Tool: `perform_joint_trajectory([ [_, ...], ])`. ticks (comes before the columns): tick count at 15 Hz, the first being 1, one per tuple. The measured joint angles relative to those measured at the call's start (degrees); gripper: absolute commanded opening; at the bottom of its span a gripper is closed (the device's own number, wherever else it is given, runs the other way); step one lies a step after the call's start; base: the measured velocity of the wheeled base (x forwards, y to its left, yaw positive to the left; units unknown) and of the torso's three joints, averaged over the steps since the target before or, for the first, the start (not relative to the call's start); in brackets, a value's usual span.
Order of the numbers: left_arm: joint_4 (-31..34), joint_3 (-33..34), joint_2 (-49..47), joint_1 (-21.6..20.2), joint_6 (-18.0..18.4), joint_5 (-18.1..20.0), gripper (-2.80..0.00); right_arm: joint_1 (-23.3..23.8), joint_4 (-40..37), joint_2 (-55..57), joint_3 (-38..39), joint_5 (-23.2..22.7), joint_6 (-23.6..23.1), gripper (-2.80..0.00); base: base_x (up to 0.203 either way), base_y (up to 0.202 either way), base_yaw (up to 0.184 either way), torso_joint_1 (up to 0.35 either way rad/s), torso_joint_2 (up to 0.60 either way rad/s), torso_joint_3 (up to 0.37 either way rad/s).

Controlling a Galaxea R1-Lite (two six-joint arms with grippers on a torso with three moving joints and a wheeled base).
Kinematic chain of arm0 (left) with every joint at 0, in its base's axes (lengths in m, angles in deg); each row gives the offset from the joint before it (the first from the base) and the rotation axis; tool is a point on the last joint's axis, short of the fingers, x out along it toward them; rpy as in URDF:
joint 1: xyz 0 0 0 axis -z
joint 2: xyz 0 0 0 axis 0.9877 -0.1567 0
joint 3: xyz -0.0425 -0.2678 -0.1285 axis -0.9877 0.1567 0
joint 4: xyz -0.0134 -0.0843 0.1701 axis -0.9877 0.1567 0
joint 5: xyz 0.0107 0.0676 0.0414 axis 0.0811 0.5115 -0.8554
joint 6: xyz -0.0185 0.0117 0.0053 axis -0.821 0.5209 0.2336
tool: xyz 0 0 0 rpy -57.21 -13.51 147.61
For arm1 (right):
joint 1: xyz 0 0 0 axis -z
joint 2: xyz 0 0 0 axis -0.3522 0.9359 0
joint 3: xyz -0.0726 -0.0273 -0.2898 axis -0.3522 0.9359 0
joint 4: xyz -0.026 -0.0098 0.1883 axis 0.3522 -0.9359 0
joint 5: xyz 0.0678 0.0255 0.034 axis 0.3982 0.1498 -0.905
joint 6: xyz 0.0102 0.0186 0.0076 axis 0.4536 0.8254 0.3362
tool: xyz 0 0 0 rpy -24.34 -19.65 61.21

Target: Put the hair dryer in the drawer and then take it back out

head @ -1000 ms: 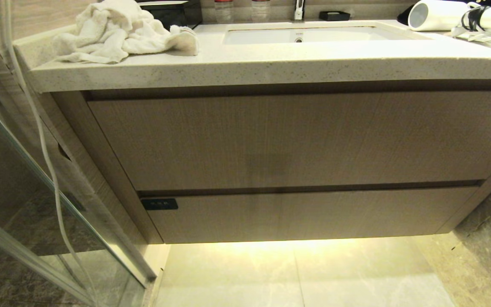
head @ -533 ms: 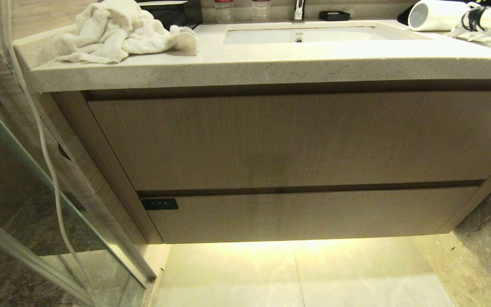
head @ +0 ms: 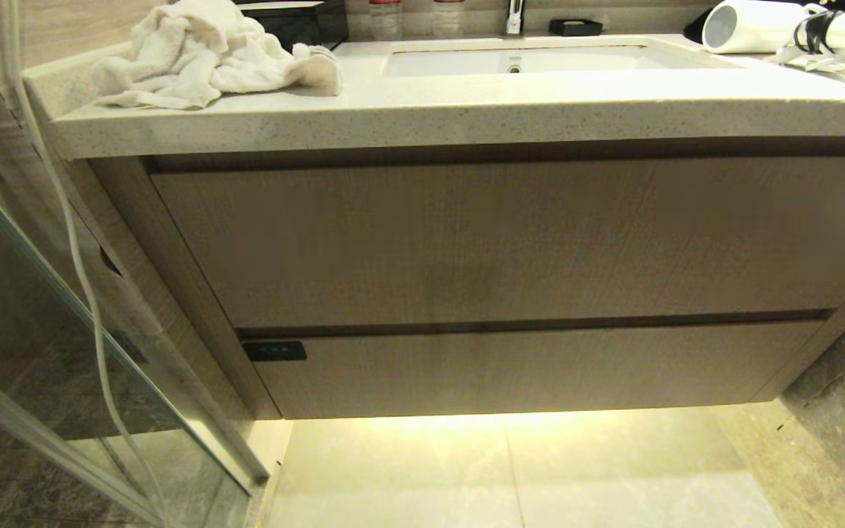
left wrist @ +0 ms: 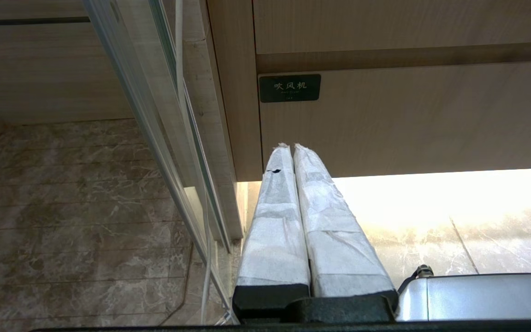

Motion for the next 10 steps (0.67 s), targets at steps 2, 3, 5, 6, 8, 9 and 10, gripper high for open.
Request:
perform_joint_trajectory([
  [2, 0.0, 0.0, 0.0, 0.0, 0.0, 0.0, -2.80, 0.0, -0.1, 0.0, 0.0, 0.0, 0.0, -2.80, 0.000, 0.000, 0.000, 0.000, 0.00, 0.000],
  [3, 0.0, 0.0, 0.0, 0.0, 0.0, 0.0, -2.80, 0.0, 0.0, 0.0, 0.0, 0.0, 0.1, -2.80, 0.000, 0.000, 0.000, 0.000, 0.00, 0.000],
  [5, 0.0, 0.0, 0.0, 0.0, 0.0, 0.0, -2.80, 0.0, 0.0, 0.0, 0.0, 0.1, 0.9, -2.80, 0.000, 0.000, 0.000, 0.000, 0.00, 0.000],
  [6, 0.0, 0.0, 0.0, 0.0, 0.0, 0.0, -2.80, 0.0, -0.4, 0.0, 0.0, 0.1, 2.0, -2.80, 0.000, 0.000, 0.000, 0.000, 0.00, 0.000],
  [8, 0.0, 0.0, 0.0, 0.0, 0.0, 0.0, -2.80, 0.0, -2.2, 0.0, 0.0, 0.2, 3.1, -2.80, 0.000, 0.000, 0.000, 0.000, 0.00, 0.000],
  [9, 0.0, 0.0, 0.0, 0.0, 0.0, 0.0, -2.80, 0.0, -2.5, 0.0, 0.0, 0.2, 3.2, -2.80, 0.000, 0.000, 0.000, 0.000, 0.00, 0.000],
  [10, 0.0, 0.0, 0.0, 0.0, 0.0, 0.0, -2.80, 0.0, -2.8, 0.0, 0.0, 0.2, 3.3, -2.80, 0.000, 0.000, 0.000, 0.000, 0.00, 0.000],
])
